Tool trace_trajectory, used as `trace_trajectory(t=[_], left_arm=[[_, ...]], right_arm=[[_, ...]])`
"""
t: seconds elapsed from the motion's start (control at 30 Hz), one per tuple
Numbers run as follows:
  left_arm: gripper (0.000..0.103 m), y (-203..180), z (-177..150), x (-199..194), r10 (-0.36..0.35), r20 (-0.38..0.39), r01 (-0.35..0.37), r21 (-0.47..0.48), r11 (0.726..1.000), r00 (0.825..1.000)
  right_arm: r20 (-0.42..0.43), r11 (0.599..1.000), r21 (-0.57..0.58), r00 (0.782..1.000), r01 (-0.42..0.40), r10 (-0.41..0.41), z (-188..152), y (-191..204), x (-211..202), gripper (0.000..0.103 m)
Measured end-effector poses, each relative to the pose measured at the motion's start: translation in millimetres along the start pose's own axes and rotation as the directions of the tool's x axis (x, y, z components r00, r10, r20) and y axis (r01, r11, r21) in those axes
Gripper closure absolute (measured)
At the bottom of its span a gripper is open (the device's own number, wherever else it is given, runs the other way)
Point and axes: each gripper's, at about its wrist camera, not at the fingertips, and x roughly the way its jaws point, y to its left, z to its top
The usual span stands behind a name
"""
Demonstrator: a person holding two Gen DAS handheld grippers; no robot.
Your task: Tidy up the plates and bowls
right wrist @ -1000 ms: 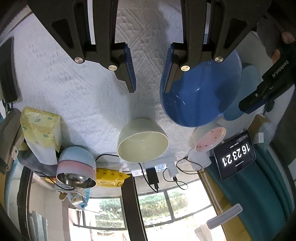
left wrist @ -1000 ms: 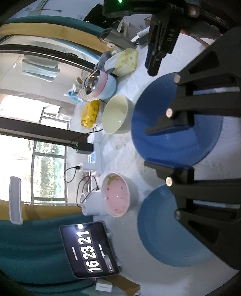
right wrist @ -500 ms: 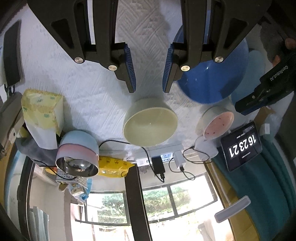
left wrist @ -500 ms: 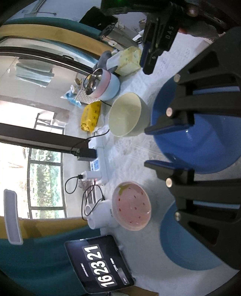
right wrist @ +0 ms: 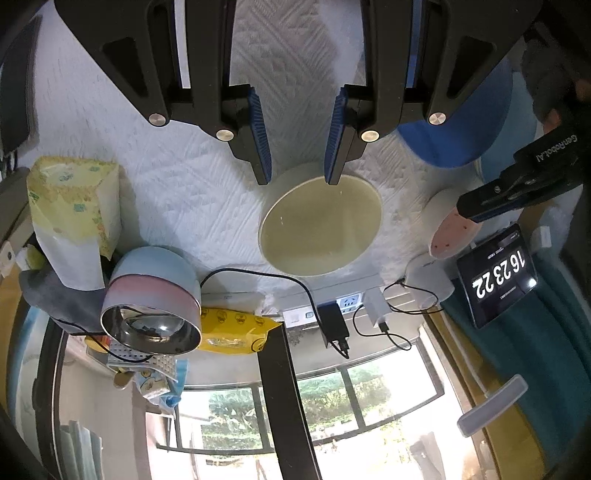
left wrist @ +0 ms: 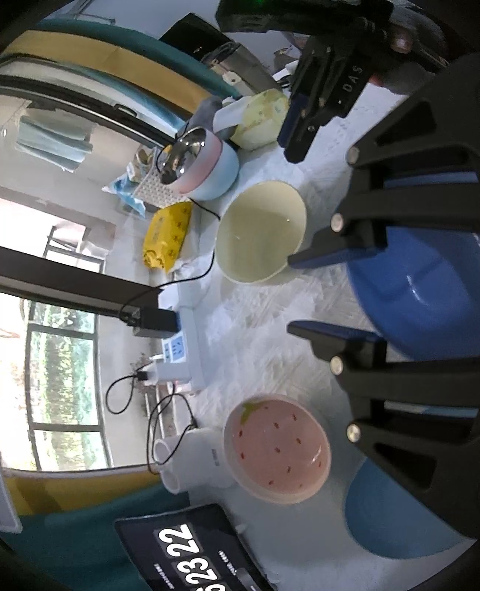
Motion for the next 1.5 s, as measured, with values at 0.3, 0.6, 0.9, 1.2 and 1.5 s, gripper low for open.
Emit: trace_trajectory(t=[0.3, 0.6, 0.9, 1.2, 1.5], left_arm=[[0.072, -12, 12, 23, -0.008, -0.057, 0.006, -0.023, 1.000, 0.998], [0.071, -13, 17, 59, -0.026, -0.162, 0.011, -0.092, 0.996, 0.986], [0.071, -26, 15, 76, -0.004, -0.208, -0.006, -0.046, 0.999, 0.978], [0.071, -24, 19, 93, 0.033, -0.254, -0.055, -0.081, 0.995, 0.967], [0.071, -33, 21, 105, 0.067, -0.273, -0.087, -0.063, 0.994, 0.960]], right_arm=[[-0.009, 0.999, 0.033, 1.000, -0.008, 0.009, 11, -17, 20, 0.072], [-0.039, 0.998, 0.060, 0.999, -0.015, 0.017, 16, -32, 42, 0.072], [-0.030, 0.992, 0.115, 0.998, -0.054, 0.058, 20, -45, 50, 0.072], [-0.011, 0.994, 0.081, 0.997, -0.076, 0.077, 17, -40, 62, 0.072], [-0.026, 0.995, 0.064, 0.996, -0.081, 0.083, 9, -42, 80, 0.072]])
